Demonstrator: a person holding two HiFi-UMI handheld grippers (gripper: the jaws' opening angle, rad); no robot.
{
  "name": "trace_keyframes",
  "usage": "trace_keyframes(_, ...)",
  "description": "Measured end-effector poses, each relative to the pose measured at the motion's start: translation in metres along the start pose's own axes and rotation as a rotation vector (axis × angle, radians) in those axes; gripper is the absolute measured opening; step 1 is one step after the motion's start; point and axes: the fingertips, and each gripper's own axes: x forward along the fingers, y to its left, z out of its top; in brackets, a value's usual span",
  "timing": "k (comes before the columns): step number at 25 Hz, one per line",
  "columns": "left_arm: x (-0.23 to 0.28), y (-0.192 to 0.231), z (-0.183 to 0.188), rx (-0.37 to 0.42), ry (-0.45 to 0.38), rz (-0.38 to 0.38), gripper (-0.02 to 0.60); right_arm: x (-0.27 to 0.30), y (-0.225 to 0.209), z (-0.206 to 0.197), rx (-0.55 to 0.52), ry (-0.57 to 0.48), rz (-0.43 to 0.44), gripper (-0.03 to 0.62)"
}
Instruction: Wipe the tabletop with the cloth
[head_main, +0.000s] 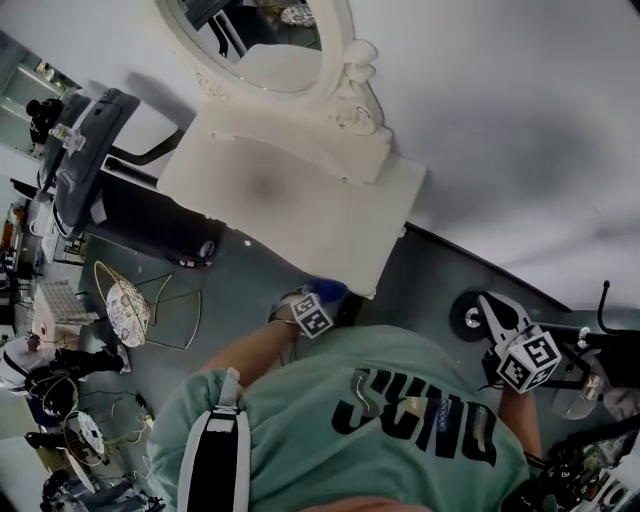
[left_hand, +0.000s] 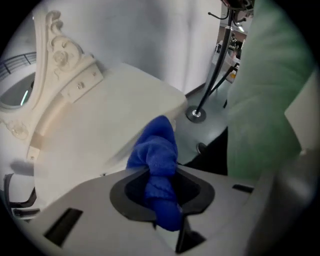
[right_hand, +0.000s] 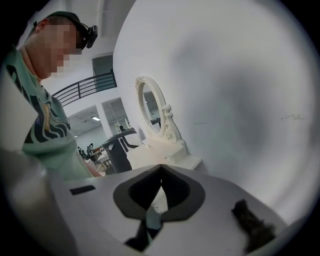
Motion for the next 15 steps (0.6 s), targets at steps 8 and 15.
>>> trace_keyframes(8, -0.068, 0.112, 0.185, 0.404, -0.176, 0.207, 0.097, -0.013, -0.015, -0.003, 0.05, -0.051, -0.077, 0.012)
trace_keyframes(15, -0.027, 0.224, 0.363, 1.034, 0.154, 0.414, 0.097, -0.017, -0.025, -0.025, 0.177, -0.063, -0.247, 0.012)
